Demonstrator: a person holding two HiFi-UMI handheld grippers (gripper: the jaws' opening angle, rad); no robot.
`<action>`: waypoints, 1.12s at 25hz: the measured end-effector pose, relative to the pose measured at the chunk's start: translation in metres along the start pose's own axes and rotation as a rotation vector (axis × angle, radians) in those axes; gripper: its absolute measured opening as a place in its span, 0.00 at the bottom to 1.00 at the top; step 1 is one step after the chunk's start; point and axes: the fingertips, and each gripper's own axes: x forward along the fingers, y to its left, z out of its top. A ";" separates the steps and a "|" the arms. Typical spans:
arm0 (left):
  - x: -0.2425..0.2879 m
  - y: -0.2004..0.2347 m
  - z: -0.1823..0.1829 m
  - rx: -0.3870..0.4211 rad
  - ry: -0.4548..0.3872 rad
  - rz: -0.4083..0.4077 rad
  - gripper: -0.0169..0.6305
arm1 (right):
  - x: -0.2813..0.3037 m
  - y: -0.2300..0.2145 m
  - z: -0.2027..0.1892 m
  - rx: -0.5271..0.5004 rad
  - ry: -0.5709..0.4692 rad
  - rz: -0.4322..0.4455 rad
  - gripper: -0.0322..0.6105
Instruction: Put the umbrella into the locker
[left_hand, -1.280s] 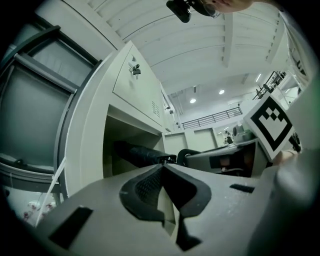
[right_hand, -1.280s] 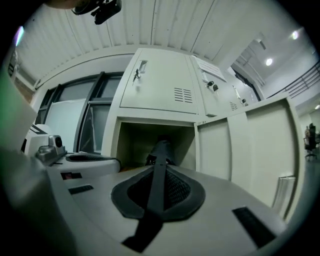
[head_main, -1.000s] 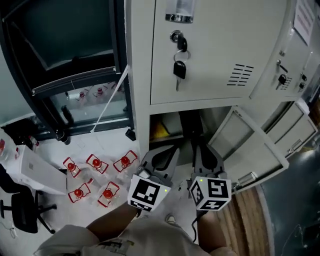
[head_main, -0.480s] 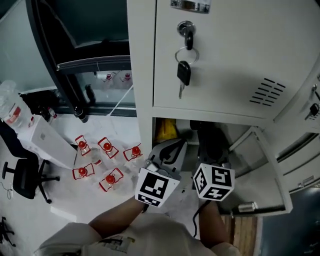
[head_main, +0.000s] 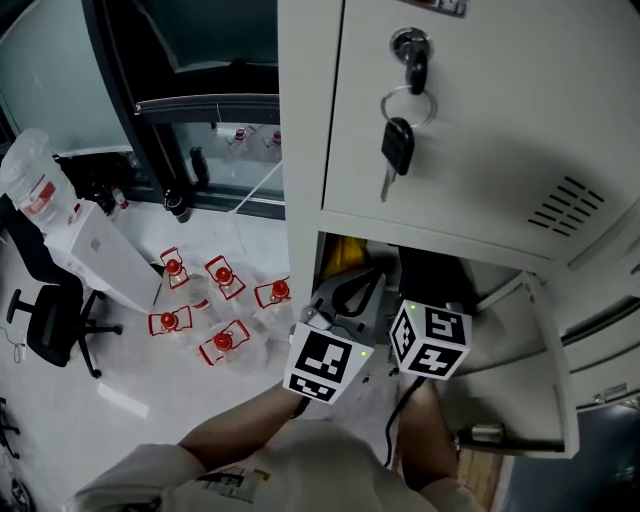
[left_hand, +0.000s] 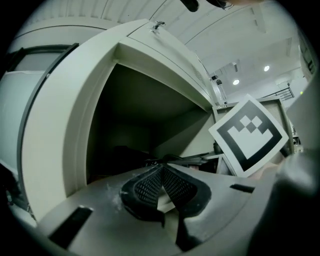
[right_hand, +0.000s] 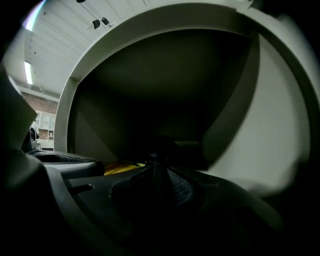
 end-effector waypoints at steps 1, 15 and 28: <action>0.000 0.001 -0.001 -0.002 0.003 0.003 0.04 | 0.003 0.000 -0.001 -0.003 0.010 0.003 0.08; -0.001 0.005 -0.005 -0.031 0.001 -0.013 0.04 | 0.032 0.005 -0.007 -0.097 0.147 0.010 0.08; -0.016 -0.001 0.001 -0.030 -0.009 -0.064 0.04 | 0.026 0.015 -0.009 -0.077 0.145 0.045 0.26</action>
